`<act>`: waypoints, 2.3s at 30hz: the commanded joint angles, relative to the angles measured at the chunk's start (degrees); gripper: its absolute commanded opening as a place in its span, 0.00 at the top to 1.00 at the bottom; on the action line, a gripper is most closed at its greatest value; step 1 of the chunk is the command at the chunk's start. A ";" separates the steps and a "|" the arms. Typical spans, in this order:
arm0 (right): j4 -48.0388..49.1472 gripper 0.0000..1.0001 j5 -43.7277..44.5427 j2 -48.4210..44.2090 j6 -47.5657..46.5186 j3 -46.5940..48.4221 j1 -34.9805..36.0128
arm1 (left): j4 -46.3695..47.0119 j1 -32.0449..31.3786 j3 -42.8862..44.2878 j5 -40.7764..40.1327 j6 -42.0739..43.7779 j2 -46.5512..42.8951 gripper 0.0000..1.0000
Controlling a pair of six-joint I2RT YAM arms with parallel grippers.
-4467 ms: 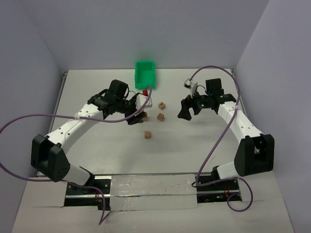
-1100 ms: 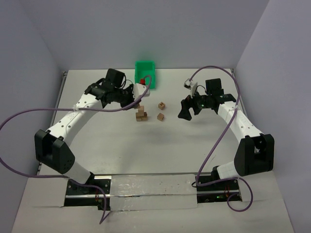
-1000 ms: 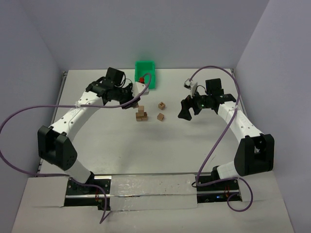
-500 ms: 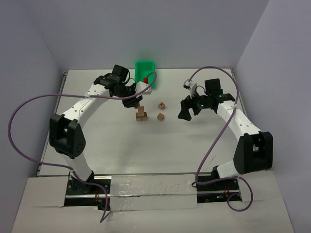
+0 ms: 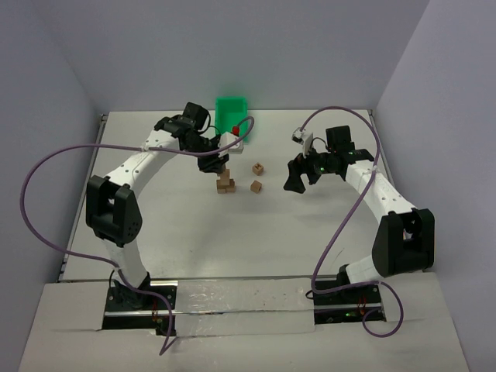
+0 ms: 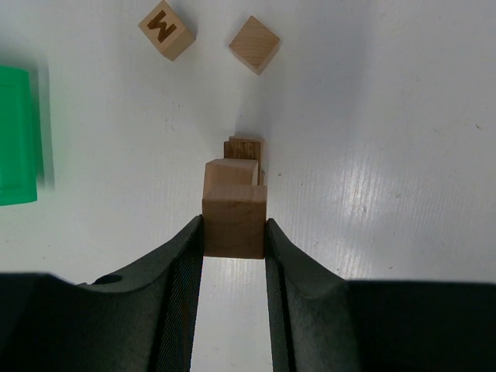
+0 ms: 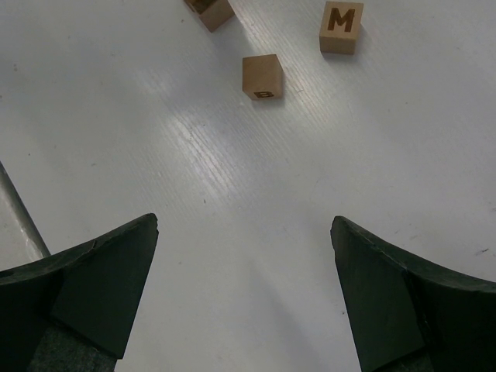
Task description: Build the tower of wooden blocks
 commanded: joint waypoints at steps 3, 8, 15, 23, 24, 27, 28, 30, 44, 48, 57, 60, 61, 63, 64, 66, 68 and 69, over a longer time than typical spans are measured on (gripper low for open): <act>-0.01 0.00 -0.74 0.43 -0.49 0.87 -0.25 | -1.42 0.14 4.03 3.10 2.05 0.76 0.73; -0.10 0.00 -0.74 0.60 -0.57 0.95 -0.33 | -1.60 0.14 4.72 3.45 1.79 1.54 0.71; -0.18 0.00 -0.74 0.70 -0.59 0.96 -0.25 | -1.26 0.13 4.48 3.37 1.54 2.01 0.66; -0.33 0.00 -0.74 0.96 -0.58 1.05 -0.25 | -0.95 0.13 4.93 3.19 1.35 2.94 0.63; -0.36 0.00 -0.74 0.96 -0.62 1.05 -0.25 | -0.98 0.09 4.99 3.19 1.31 3.12 0.62; -0.27 0.00 -0.74 0.98 -0.58 1.07 -0.32 | -0.96 0.07 5.19 3.19 1.24 3.45 0.61; -0.27 0.00 -0.74 1.02 -0.58 1.11 -0.28 | -0.92 0.11 5.24 3.19 1.19 3.59 0.61; -0.36 0.00 -0.79 1.13 -0.63 1.18 -0.30 | -0.66 0.09 5.21 3.24 0.99 3.71 0.60; -0.45 0.00 -0.93 1.22 -0.76 1.22 -0.33 | -0.62 0.13 6.29 3.02 0.73 4.36 0.59; -0.45 0.00 -0.96 1.22 -0.67 1.22 -0.30 | -0.68 0.09 6.27 2.97 0.82 4.67 0.58; -0.54 0.00 -1.00 1.39 -0.84 1.22 -0.33 | -0.37 0.13 6.13 2.75 0.82 4.89 0.56; -0.54 0.00 -1.01 1.39 -0.84 1.22 -0.34 | -0.20 0.05 6.23 2.92 0.64 4.97 0.56; -0.54 0.00 -1.01 1.40 -0.77 1.22 -0.34 | -0.12 0.12 6.23 2.93 0.57 4.98 0.56; -0.54 0.00 -1.00 1.40 -0.85 1.22 -0.26 | -0.19 0.05 6.49 2.91 0.56 5.17 0.56; -0.60 0.00 -0.94 1.40 -0.91 1.22 -0.25 | -0.19 0.05 6.55 2.80 0.56 5.34 0.56; -0.62 0.00 -0.92 1.48 -0.93 1.31 -0.34 | -0.27 0.05 6.74 2.75 0.56 5.50 0.55; -0.62 0.00 -0.92 1.57 -0.91 1.31 -0.28 | -0.21 0.11 6.91 2.82 0.49 5.64 0.55; -0.68 0.00 -0.92 1.57 -0.87 1.31 -0.32 | -0.25 0.13 6.99 2.90 0.47 5.68 0.55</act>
